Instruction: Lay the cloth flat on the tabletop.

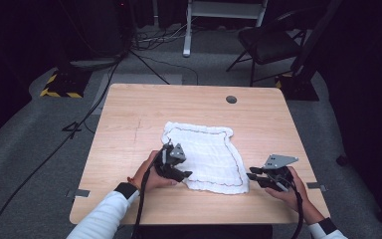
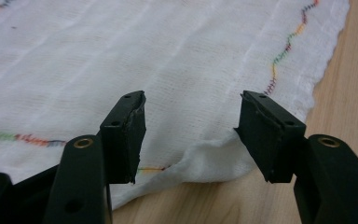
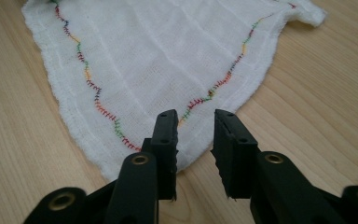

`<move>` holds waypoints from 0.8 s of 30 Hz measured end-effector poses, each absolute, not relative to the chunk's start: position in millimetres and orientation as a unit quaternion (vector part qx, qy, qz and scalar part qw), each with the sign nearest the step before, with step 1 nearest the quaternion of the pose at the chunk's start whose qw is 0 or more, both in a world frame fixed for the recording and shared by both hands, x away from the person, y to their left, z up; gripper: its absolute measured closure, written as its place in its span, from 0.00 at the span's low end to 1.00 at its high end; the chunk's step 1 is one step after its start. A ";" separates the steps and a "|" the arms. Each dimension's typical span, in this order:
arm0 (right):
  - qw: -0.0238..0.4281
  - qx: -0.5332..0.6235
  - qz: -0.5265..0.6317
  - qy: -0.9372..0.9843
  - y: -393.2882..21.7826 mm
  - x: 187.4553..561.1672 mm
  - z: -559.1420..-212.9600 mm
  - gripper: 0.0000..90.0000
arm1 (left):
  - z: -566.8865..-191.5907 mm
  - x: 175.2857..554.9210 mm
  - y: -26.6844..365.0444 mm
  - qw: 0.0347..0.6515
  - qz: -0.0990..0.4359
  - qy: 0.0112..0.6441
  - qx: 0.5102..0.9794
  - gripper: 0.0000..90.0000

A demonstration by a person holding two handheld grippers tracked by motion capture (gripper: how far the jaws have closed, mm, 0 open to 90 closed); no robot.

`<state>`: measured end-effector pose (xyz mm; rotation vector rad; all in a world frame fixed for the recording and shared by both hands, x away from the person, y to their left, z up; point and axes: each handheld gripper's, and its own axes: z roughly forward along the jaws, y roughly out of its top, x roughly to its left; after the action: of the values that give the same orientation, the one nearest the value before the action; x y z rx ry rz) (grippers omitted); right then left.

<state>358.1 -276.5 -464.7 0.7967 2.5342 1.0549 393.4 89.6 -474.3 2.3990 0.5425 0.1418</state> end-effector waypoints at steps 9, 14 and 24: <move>0.132 0.264 0.326 0.898 -260.1 360.1 -482.9 0.70 | -478.5 381.7 98.1 0.313 0.025 0.168 0.935 0.91; 0.130 0.269 0.318 0.900 -261.9 359.2 -484.5 0.68 | -480.4 368.8 111.4 0.307 0.022 0.160 0.938 0.96; 0.125 0.271 0.316 0.901 -261.2 349.3 -484.3 0.67 | -480.2 348.2 125.7 0.310 0.021 0.167 0.936 0.97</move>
<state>349.3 -261.2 -484.3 0.7885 2.6238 0.9213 348.2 125.7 -480.2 2.4721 0.4418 0.0553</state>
